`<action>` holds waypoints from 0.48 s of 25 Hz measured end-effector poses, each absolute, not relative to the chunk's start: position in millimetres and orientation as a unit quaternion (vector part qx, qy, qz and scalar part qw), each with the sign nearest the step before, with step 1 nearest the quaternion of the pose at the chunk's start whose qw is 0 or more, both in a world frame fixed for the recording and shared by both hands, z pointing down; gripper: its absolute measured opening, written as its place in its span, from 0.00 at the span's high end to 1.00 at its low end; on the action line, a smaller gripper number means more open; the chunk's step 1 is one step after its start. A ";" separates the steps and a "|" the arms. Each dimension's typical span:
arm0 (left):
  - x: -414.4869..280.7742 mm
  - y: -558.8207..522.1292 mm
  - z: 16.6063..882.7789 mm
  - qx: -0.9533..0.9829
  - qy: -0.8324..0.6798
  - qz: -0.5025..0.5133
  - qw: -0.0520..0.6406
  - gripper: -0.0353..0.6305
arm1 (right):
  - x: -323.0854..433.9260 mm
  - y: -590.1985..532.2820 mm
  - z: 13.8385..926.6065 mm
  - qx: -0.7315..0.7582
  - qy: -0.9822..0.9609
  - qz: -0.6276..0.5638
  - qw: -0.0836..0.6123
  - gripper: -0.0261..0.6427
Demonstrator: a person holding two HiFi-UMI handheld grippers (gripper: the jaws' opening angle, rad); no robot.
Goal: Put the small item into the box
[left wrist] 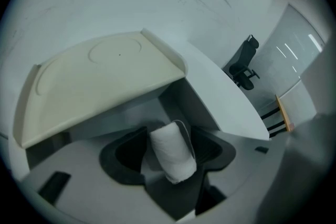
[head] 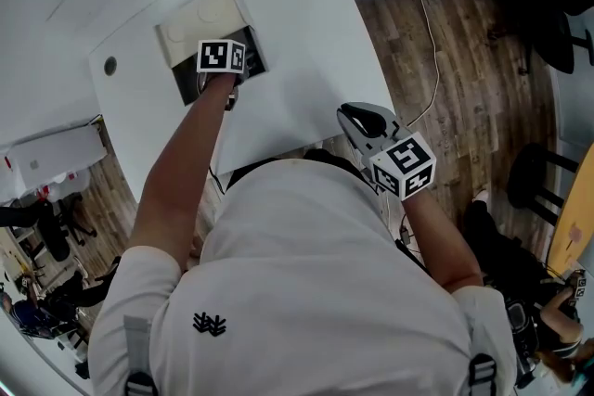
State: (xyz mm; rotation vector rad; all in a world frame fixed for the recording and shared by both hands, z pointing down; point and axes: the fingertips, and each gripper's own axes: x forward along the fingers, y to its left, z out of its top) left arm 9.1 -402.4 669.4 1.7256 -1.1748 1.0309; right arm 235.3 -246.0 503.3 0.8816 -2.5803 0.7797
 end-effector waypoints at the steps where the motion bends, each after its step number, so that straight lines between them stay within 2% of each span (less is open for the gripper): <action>1: 10.2 -402.6 669.0 0.681 -0.465 0.409 0.392 0.52 | 235.6 -246.9 503.2 0.306 -0.900 0.271 0.153 0.91; 12: 8.6 -397.9 642.7 0.707 -0.457 0.389 0.373 0.50 | 210.4 -251.7 498.8 0.289 -0.909 0.257 0.154 0.91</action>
